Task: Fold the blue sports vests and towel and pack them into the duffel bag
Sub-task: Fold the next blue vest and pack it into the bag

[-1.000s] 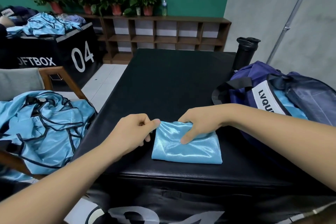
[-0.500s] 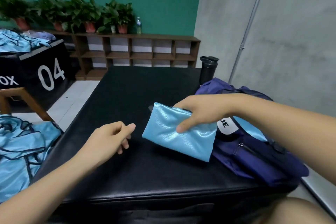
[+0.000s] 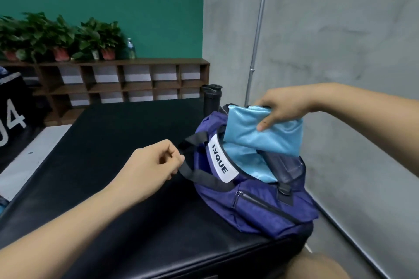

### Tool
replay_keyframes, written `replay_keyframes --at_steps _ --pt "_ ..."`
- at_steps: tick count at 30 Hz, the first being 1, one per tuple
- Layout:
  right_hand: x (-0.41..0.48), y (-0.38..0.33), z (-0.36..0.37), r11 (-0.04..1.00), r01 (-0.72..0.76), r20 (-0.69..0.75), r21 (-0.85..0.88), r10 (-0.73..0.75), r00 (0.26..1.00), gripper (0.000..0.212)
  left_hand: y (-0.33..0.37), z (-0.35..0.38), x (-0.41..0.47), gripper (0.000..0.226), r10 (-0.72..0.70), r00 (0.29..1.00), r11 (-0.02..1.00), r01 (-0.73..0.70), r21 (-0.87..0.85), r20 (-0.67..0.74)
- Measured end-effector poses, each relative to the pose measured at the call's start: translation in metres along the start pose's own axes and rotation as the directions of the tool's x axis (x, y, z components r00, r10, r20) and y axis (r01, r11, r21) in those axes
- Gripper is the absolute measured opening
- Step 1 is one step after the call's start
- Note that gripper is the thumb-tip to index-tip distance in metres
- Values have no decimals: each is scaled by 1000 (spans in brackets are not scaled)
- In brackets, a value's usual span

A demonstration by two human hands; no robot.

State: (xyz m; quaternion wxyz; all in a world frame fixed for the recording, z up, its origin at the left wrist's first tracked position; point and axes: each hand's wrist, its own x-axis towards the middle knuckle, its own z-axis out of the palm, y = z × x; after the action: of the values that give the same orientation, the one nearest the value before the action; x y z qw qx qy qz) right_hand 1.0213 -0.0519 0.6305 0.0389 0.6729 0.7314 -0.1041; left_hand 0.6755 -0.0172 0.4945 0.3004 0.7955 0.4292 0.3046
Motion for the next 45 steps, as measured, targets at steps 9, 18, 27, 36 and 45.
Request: replay_keyframes --at_steps 9,18,27,36,45 --pt "21 48 48 1000 2 104 -7 -1 995 30 65 100 43 9 478 832 838 -528 137 282" --pt "35 64 61 997 52 69 59 -56 996 30 63 146 75 42 261 782 612 -587 530 566" --pt "57 36 88 980 83 270 183 -131 954 32 36 84 43 23 500 676 631 -712 307 541" --pt "73 16 113 964 -42 588 262 -125 799 39 29 61 21 23 534 661 576 -741 346 527" --pt "62 12 128 990 96 368 101 -127 921 21 68 92 59 16 395 772 670 -612 420 498"
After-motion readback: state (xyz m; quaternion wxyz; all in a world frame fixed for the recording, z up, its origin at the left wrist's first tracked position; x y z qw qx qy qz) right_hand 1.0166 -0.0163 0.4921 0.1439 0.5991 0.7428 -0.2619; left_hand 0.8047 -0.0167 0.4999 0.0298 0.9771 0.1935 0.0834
